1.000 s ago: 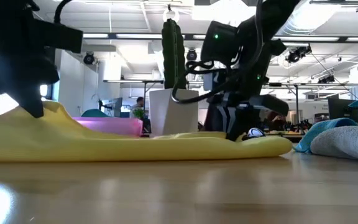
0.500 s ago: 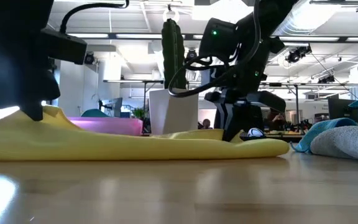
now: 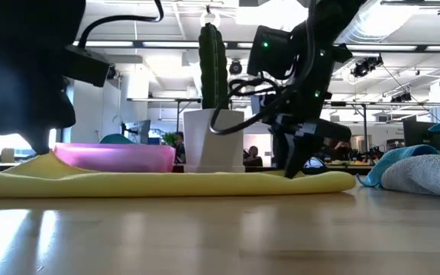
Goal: Fold microfiber towels
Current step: Fold the yellow microfiber towel
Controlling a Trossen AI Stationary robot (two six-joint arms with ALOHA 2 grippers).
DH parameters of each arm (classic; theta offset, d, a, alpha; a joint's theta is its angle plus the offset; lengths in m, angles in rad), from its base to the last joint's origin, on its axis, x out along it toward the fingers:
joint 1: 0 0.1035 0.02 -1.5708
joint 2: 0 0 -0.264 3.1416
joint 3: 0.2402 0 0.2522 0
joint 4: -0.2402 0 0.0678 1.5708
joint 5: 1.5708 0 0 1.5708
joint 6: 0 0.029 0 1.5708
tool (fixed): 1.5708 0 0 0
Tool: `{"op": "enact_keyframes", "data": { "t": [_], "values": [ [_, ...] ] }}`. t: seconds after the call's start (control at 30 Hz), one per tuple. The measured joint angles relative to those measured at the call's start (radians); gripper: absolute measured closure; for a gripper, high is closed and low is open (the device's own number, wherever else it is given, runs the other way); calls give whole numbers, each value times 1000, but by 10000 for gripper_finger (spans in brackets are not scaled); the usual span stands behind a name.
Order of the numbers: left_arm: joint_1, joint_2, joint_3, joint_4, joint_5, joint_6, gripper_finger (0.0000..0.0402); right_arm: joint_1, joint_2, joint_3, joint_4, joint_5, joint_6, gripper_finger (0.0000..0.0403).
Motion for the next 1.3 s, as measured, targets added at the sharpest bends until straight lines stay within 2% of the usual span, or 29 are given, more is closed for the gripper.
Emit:
{"op": "enact_keyframes", "data": {
  "t": [0.13, 0.23, 0.3, 0.53, 0.73, 0.9, 1.1, 1.2, 1.3],
  "values": [
    [16, -1, 0, -95, 3, 4, 255, 10, -1, 56, -145, 8, 122, 254],
    [15, -8, 0, -144, -9, 5, 245, 29, -22, 83, -224, -38, 202, 251],
    [4, -12, 0, -132, -13, 61, 246, 47, -50, 84, -236, -78, 251, 253],
    [-53, -55, 0, 108, -11, 398, 275, 143, -147, 84, -263, -101, 424, 258],
    [-53, -48, -14, 279, -30, 513, 297, 216, -150, 36, -253, -17, 536, 258],
    [-35, -41, -114, 362, 30, 508, 306, 236, -149, -36, -154, -4, 682, 258],
    [-32, -56, -195, 454, 107, 520, 318, 177, -173, -83, -137, -31, 678, 258],
    [-45, -57, -198, 463, 128, 496, 326, 111, -230, -161, -96, -82, 686, 258],
    [-64, -63, -201, 472, 144, 454, 338, 46, -312, -289, 120, -197, 756, 258]
  ]
}}
